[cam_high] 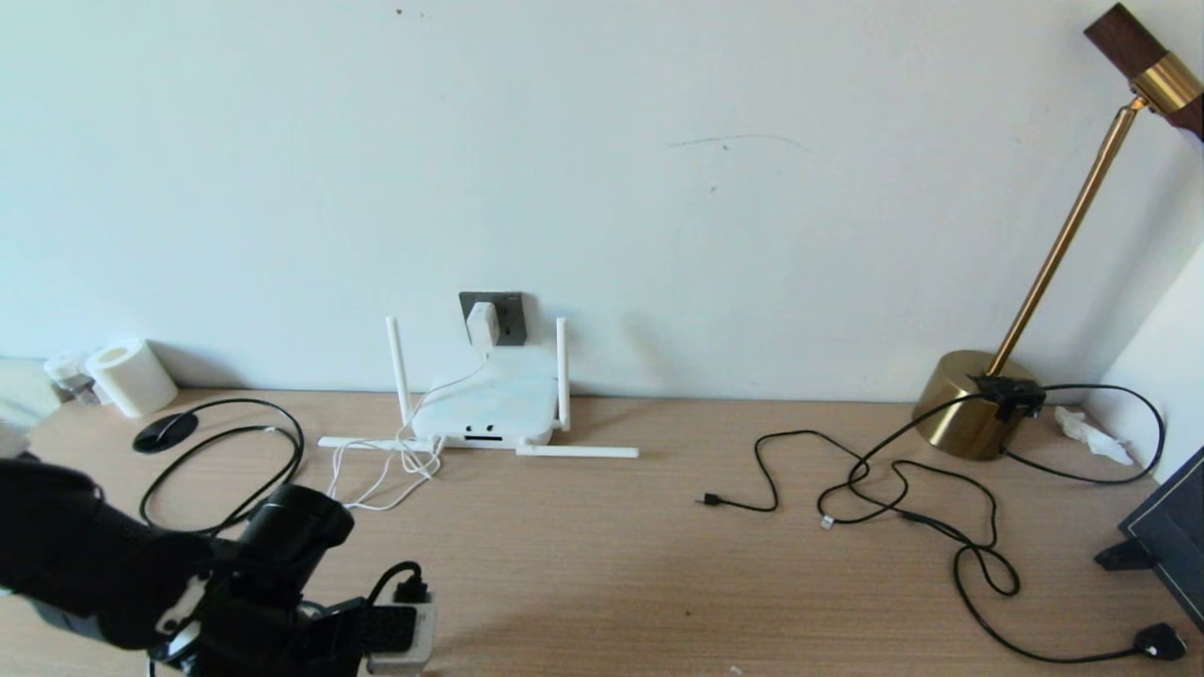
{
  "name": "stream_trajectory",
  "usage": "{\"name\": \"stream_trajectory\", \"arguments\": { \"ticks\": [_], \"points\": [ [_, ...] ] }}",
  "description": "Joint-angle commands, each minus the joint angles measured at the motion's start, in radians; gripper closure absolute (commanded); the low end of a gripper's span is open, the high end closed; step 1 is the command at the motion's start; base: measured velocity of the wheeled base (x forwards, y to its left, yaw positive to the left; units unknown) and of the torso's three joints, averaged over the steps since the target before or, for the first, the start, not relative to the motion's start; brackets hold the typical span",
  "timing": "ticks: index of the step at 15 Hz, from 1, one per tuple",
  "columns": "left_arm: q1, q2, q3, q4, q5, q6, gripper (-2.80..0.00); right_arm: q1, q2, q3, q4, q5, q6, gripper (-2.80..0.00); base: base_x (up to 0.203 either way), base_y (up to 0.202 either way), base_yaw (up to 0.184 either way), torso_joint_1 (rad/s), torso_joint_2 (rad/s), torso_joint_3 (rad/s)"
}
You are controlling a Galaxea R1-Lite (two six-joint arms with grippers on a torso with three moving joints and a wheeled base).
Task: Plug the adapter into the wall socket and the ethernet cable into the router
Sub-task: Pick up cable, then hand it to the other hand
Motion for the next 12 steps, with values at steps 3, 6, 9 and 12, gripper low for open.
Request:
{"name": "stream_trajectory", "arguments": {
  "ticks": [3, 6, 9, 12],
  "points": [
    [0.007, 0.0, 0.044, -0.037, -0.001, 0.006, 0.0, 0.0, 0.0, 0.0, 0.0, -0.001, 0.001, 0.0, 0.0, 0.0, 0.0, 0.0, 0.0, 0.0],
    [0.007, 0.007, 0.048, -0.04, -0.011, 0.006, 0.0, 0.0, 0.0, 0.0, 0.0, -0.001, 0.001, 0.0, 0.0, 0.0, 0.0, 0.0, 0.0, 0.0],
    [0.006, -0.036, 0.039, -0.112, -0.078, 0.003, 0.0, 0.0, 0.0, 0.0, -0.001, -0.001, 0.001, 0.0, 0.0, 0.0, 0.0, 0.0, 0.0, 0.0],
    [0.0, -0.114, -0.095, -0.175, -0.183, -0.033, 0.0, 0.0, 0.001, 0.0, 0.0, -0.001, 0.001, 0.0, 0.0, 0.0, 0.0, 0.0, 0.0, 0.0]
  ]
}}
